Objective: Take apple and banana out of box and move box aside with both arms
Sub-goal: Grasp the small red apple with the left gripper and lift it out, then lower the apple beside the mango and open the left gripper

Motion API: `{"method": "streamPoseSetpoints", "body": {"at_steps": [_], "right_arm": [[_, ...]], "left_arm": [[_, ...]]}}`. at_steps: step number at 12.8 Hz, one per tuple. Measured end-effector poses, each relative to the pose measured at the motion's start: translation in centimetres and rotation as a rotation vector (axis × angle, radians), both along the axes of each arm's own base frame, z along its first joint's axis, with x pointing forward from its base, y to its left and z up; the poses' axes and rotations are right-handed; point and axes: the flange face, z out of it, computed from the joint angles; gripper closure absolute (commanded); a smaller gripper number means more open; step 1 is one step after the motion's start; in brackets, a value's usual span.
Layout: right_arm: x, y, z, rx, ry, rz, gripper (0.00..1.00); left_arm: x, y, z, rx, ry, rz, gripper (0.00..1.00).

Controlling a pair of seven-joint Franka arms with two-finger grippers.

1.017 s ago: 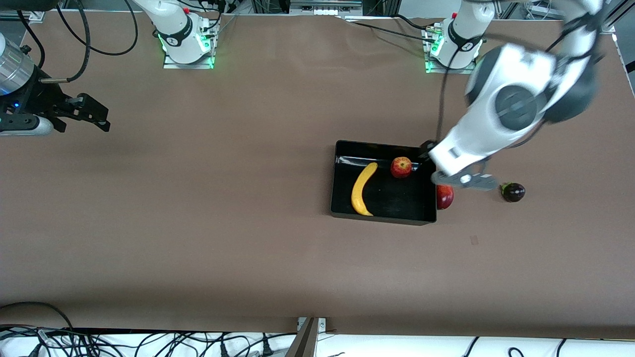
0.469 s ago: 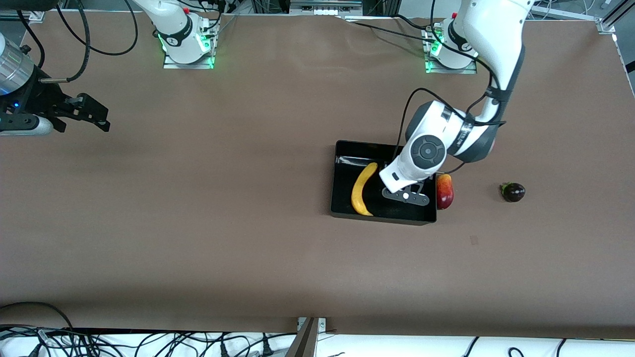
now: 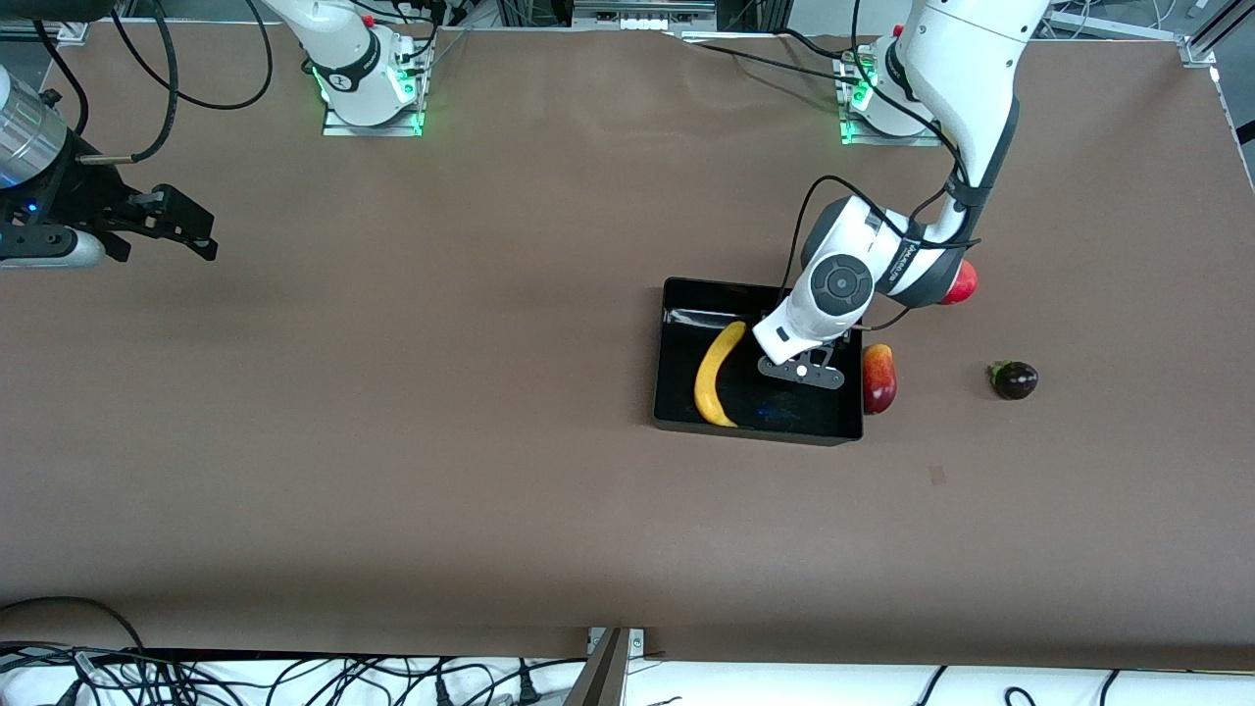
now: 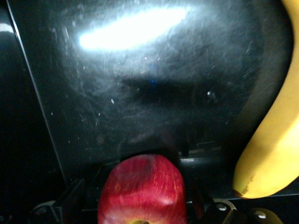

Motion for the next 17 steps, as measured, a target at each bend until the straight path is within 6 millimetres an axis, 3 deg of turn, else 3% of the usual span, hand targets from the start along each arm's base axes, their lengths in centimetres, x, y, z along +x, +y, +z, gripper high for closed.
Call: {"method": "streamPoseSetpoints", "body": {"at_steps": [1, 3, 5, 7, 8, 10, 12, 15, 17], "right_arm": [[0.0, 0.0, 0.0, 0.0, 0.0, 0.0, 0.0], [0.0, 0.0, 0.0, 0.0, 0.0, 0.0, 0.0], [0.0, 0.0, 0.0, 0.0, 0.0, 0.0, 0.0], [0.0, 0.0, 0.0, 0.0, 0.0, 0.0, 0.0], [0.0, 0.0, 0.0, 0.0, 0.0, 0.0, 0.0], [0.0, 0.0, 0.0, 0.0, 0.0, 0.0, 0.0], [0.0, 0.0, 0.0, 0.0, 0.0, 0.0, 0.0], [0.0, 0.0, 0.0, 0.0, 0.0, 0.0, 0.0], [0.0, 0.0, 0.0, 0.0, 0.0, 0.001, 0.0]], "left_arm": [[-0.2, 0.0, 0.0, 0.001, -0.002, 0.01, 0.82], [-0.1, -0.2, 0.7, -0.002, -0.013, 0.02, 0.85], [0.3, -0.2, 2.2, -0.011, -0.037, 0.026, 0.75], [1.5, 0.0, 5.4, -0.017, -0.06, 0.039, 0.75], [2.4, 0.4, 7.9, -0.005, -0.049, 0.052, 0.75], [4.5, 2.7, 12.9, 0.018, -0.016, 0.097, 0.74], [6.4, 7.9, 15.1, 0.023, 0.01, 0.085, 0.74], [6.7, 15.7, 13.0, 0.047, 0.081, 0.003, 0.76], [5.2, 17.8, 9.4, 0.063, 0.088, -0.027, 0.76]]}}
